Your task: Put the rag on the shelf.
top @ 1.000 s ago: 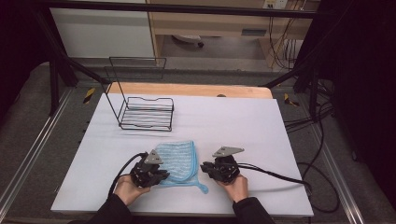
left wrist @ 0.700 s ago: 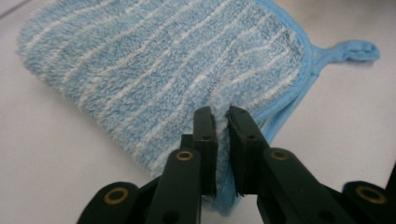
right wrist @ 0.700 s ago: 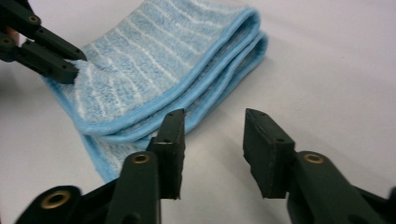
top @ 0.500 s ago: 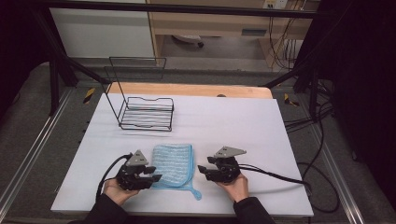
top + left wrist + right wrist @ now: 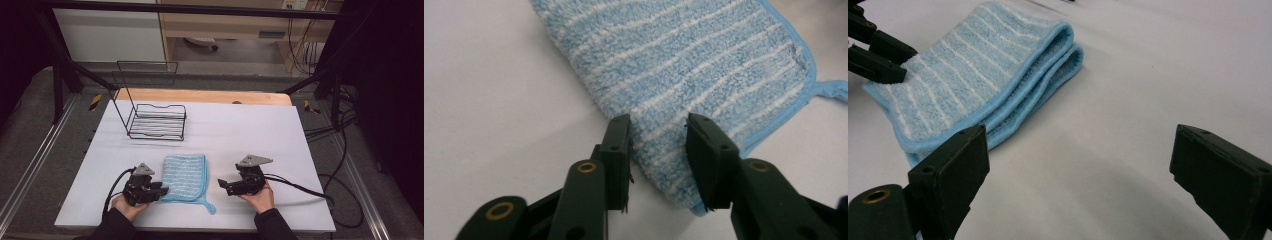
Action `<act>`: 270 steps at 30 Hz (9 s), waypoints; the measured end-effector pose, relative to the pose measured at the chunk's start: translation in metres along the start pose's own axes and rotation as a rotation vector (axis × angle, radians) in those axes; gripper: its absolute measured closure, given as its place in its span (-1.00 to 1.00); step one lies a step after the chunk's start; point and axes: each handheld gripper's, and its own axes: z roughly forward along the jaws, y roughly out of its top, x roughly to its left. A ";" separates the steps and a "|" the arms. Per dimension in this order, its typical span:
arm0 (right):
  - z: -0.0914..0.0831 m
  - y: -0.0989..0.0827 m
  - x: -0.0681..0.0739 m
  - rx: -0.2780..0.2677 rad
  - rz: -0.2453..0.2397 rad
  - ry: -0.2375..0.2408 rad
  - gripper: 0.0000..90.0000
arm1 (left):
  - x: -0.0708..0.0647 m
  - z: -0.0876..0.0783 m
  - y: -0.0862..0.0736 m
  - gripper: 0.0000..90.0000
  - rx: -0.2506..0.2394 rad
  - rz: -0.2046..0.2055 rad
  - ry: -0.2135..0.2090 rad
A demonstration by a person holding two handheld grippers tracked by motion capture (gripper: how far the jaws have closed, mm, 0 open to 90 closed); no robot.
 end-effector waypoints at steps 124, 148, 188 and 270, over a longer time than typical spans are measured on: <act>0.082 0.051 0.011 0.013 0.092 0.020 -0.51 | 0.055 0.036 0.055 0.80 -0.056 -0.057 0.042; 0.096 0.046 0.007 0.104 0.150 0.095 0.43 | 0.055 0.036 0.054 0.79 -0.058 -0.048 0.039; 0.056 0.058 0.020 -0.043 0.122 0.156 0.79 | 0.042 -0.010 0.055 0.85 -0.244 -0.031 -0.033; -0.008 0.196 0.101 -0.521 -0.166 0.092 0.80 | 0.042 -0.156 0.107 0.85 -0.787 0.022 0.100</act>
